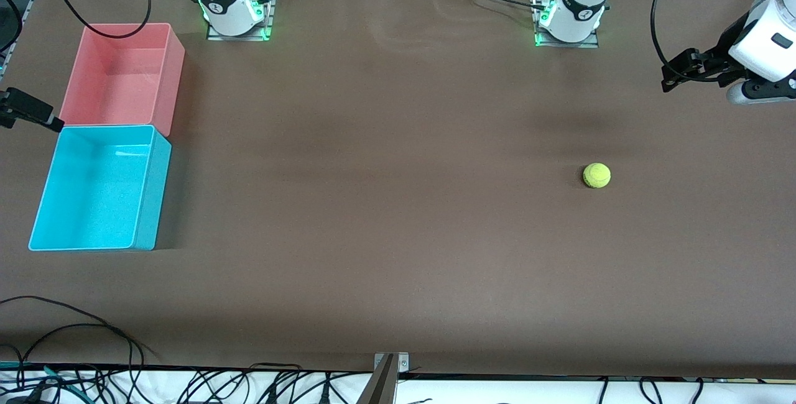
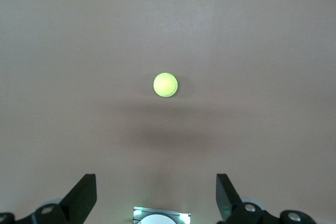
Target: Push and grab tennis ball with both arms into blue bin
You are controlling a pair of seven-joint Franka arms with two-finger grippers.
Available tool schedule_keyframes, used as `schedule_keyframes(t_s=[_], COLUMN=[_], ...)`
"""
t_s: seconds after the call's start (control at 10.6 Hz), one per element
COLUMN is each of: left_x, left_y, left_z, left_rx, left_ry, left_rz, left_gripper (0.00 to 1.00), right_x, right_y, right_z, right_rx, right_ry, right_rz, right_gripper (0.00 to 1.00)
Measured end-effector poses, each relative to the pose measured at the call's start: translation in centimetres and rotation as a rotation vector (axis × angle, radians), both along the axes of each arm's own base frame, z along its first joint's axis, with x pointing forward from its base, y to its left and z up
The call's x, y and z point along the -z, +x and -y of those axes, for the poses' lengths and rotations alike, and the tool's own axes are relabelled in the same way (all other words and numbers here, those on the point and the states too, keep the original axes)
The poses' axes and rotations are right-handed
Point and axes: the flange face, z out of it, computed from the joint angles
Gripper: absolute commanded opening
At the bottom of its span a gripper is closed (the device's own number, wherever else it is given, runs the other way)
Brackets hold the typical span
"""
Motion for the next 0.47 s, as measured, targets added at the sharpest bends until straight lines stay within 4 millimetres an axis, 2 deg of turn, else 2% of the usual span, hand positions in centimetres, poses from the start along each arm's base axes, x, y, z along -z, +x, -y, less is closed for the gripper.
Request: schedule_keyframes(t_s=[0.47], left_x=[0.0], left_y=[0.0], left_z=[0.0], left_rx=[0.0], left_ry=[0.0], left_rz=[0.0], left_gripper=[1.0], right_x=[0.09], right_y=[0.18], right_z=[-0.81], right_rx=[-0.019], right_ry=[-0.016], right_rz=[-0.003], right_gripper=[1.0])
